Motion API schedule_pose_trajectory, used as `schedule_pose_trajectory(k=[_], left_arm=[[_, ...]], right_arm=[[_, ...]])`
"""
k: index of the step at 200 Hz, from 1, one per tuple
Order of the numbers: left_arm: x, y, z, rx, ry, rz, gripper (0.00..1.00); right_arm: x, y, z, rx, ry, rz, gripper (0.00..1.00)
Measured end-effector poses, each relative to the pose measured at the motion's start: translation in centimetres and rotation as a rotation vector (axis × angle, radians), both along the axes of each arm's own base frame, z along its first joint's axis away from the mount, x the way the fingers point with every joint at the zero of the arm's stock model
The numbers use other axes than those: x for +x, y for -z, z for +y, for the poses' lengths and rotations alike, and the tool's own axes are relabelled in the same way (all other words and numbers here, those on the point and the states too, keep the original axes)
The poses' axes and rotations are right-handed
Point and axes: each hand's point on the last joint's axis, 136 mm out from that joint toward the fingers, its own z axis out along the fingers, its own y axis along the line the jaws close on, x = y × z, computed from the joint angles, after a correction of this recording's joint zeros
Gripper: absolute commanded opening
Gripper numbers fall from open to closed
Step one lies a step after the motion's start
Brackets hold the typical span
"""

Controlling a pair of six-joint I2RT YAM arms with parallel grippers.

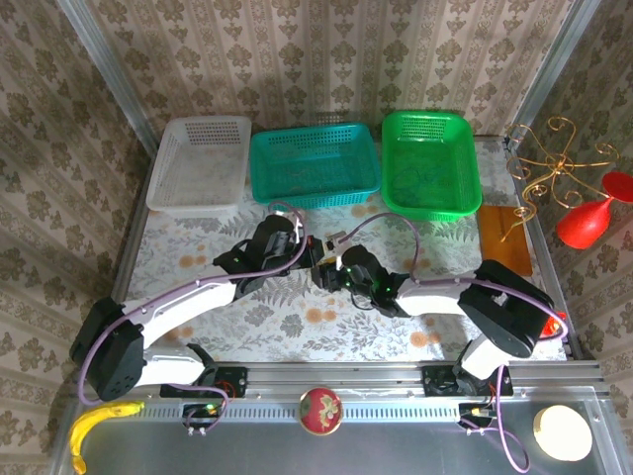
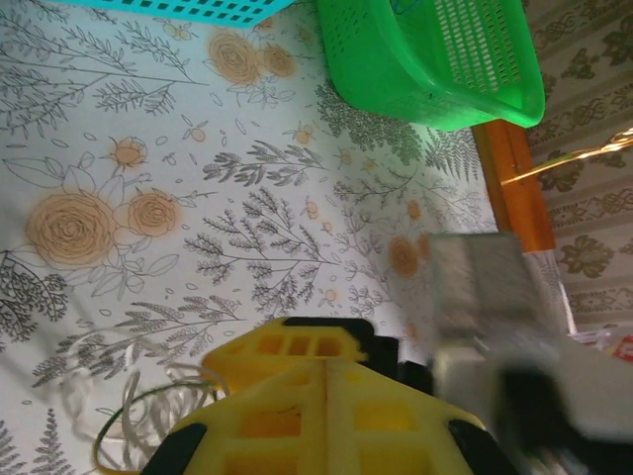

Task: Untangle the cables

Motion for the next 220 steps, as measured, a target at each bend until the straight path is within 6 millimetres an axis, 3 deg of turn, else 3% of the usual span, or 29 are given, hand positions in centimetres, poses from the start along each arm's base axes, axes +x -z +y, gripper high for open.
schedule_pose_trajectory(k=[15, 32, 96, 197, 220], left_arm=[[-0.1, -0.9, 0.0, -0.02, -0.002, -0.002, 0.0], [-0.1, -2.8, 0.0, -0.05, 0.002, -0.02, 0.0], [2.0, -14.7, 1.3, -0.208, -0.02, -0.168, 0.0], [5.6, -28.6, 6.4, -0.37, -0.058, -0.364, 0.0], [7.0, -30.7, 7.7, -0.395, -0.072, -0.394, 0.0]], right_arm=[[0.5, 0.7, -0.5, -0.013, 0.042, -0.001, 0.22], [0.7, 1.1, -1.1, -0.015, 0.079, -0.005, 0.19], [-0.6, 4.2, -3.9, -0.048, 0.15, 0.049, 0.19], [-1.9, 6.1, -5.4, -0.05, 0.205, 0.156, 0.2], [-2.1, 6.4, -5.6, -0.055, 0.211, 0.17, 0.2]])
